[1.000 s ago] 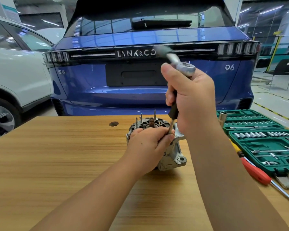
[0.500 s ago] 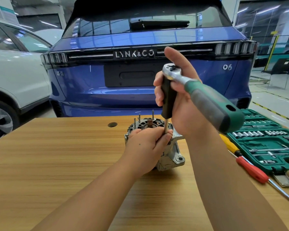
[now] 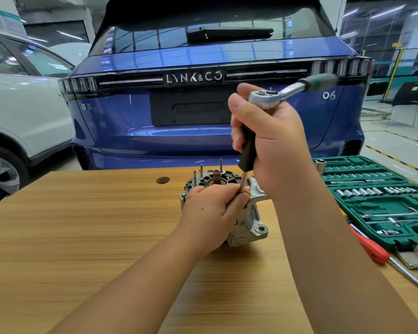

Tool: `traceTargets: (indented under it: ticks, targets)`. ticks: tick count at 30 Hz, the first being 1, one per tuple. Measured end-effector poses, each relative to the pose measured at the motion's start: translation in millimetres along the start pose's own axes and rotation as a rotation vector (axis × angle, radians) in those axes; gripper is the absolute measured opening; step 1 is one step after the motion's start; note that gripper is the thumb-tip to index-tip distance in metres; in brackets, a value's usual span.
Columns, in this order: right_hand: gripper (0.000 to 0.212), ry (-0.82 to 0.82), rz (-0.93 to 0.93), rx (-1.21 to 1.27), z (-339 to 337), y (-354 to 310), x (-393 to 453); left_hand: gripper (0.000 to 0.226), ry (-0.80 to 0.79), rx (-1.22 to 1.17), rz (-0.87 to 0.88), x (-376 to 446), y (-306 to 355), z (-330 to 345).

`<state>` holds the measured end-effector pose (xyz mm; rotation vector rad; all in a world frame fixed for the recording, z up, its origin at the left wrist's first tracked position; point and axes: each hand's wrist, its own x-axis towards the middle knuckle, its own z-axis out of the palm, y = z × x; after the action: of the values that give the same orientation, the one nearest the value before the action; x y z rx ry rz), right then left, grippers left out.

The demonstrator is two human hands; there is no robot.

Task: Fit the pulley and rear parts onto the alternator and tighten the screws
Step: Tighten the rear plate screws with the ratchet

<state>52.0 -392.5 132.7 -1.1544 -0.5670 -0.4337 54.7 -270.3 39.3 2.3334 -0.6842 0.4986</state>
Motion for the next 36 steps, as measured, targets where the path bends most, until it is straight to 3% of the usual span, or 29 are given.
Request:
traceTargets:
  ticks: [2,6,15,21,24,28,30,33,36]
  targets:
    - [0.032,-0.12,-0.036,0.067,-1,-2,-2,0.038,0.009,0.001,-0.003,0,0,1]
    - [0.038,-0.133,-0.231,-0.088,2,4,-2,0.037,0.01,-0.01,-0.027,-1,2,0]
    - [0.063,-0.35,0.035,0.284,-14,4,8,0.034,0.025,-0.028,-0.036,-2,4,-1]
    - [0.081,-0.296,0.145,0.297,-11,9,11,0.042,0.023,-0.055,-0.037,-2,5,-1]
    - [0.063,-0.198,0.056,0.213,-10,7,5,0.036,0.016,-0.037,-0.038,0,4,-1]
    - [0.02,0.09,-0.13,-0.145,1,7,-2,0.027,0.02,-0.001,-0.014,0,3,1]
    - [0.031,0.174,-0.134,-0.236,5,6,-2,0.024,0.018,0.0,-0.01,-1,3,1]
    - [0.026,0.129,-0.044,-0.185,0,1,1,0.028,0.013,0.001,-0.023,0,4,1]
    - [0.008,-0.068,0.093,-0.087,-10,0,2,0.033,0.029,-0.004,-0.032,-1,4,1]
